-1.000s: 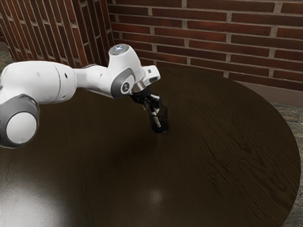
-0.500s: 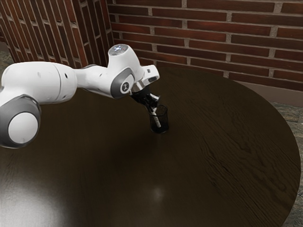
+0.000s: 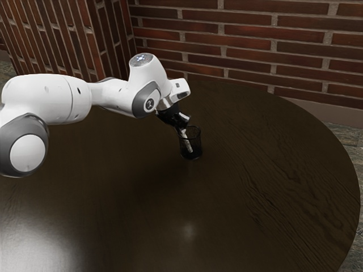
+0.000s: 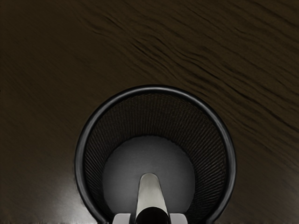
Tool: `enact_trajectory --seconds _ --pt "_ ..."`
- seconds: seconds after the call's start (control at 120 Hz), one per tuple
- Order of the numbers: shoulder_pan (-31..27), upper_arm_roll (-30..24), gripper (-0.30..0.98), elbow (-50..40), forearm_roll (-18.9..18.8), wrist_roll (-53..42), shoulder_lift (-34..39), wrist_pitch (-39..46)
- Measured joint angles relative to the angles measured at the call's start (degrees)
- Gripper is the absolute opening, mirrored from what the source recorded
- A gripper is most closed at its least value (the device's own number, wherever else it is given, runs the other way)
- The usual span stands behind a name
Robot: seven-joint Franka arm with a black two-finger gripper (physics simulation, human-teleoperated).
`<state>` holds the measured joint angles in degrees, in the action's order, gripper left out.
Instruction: Take the marker out of the pen holder and place it to the left of the pen holder.
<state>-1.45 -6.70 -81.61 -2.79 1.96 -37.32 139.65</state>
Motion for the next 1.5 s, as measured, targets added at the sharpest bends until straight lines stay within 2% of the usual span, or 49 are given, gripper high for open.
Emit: enact_trajectory --seconds 0.442,0.675,0.775,0.858,0.925,0.992,1.092,1.208,1.375,1.5 --pt "-0.3 0.0 -0.05 0.3 -0.9 1.1 0.3 0.1" --pt "-1.0 -0.5 -0.06 -2.0 -1.1 2.0 8.3 -0.6" --pt "-6.2 -3.8 -0.07 -2.3 0.2 2.3 11.2 -1.8" --pt "-13.4 -7.2 -0.07 -1.7 4.2 2.6 10.6 -2.4" --pt "-19.0 -9.8 -0.07 0.7 8.2 2.8 7.2 -2.9" --pt "-22.3 -10.6 -0.07 5.9 12.0 3.0 2.1 -4.0" --pt "-26.1 -11.0 -0.07 9.3 18.2 3.2 -4.8 -5.1" --pt "-29.7 -11.1 -0.06 10.3 25.0 3.4 -10.0 -5.8" --pt "-32.0 -10.9 -0.04 11.1 37.3 3.7 -14.9 -6.4" --pt "-32.8 -10.5 0.01 11.2 41.9 3.8 -16.6 -6.7"
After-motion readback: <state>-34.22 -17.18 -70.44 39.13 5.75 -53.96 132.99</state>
